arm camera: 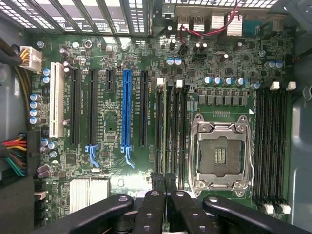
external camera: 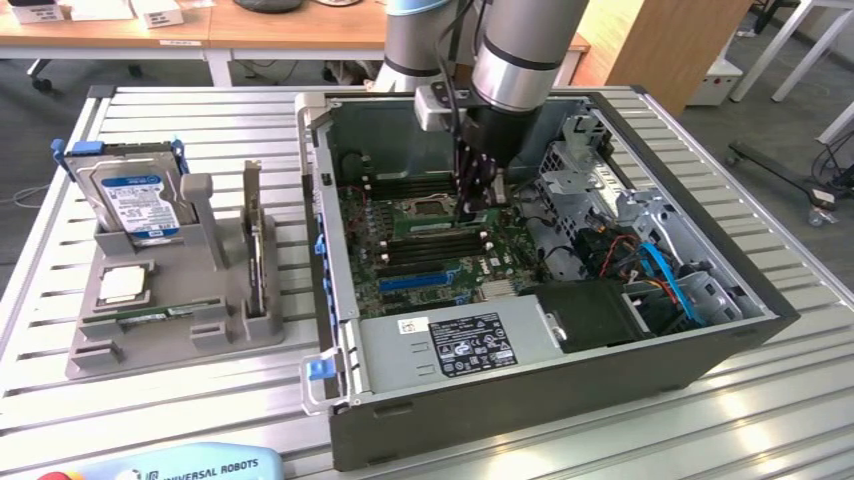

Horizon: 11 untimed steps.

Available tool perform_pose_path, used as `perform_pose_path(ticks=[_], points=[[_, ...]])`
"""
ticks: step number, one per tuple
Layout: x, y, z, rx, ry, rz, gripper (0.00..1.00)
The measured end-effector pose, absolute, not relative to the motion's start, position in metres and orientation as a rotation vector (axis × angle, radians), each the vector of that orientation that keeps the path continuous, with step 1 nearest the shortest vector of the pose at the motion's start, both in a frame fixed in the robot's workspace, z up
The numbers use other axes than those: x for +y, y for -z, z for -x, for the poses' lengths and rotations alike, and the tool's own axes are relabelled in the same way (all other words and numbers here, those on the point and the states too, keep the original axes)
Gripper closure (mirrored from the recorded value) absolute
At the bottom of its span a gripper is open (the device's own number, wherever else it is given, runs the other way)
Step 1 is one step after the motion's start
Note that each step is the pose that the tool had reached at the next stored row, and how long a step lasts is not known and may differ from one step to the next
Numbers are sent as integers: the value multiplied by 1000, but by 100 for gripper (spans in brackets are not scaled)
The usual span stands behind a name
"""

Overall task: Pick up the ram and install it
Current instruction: 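Insert the ram into the slot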

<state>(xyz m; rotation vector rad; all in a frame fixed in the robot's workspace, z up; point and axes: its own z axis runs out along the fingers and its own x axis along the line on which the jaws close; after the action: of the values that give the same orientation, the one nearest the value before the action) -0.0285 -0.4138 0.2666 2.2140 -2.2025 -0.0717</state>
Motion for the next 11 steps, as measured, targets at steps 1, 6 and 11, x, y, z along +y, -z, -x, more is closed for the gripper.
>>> perform_pose_path(ticks=[1,6,11], points=[[-414,-266,28,-2202,72,-2214,89],[-414,-262,28,-2203,72,-2214,89],[-414,-261,28,-2203,72,-2214,89]])
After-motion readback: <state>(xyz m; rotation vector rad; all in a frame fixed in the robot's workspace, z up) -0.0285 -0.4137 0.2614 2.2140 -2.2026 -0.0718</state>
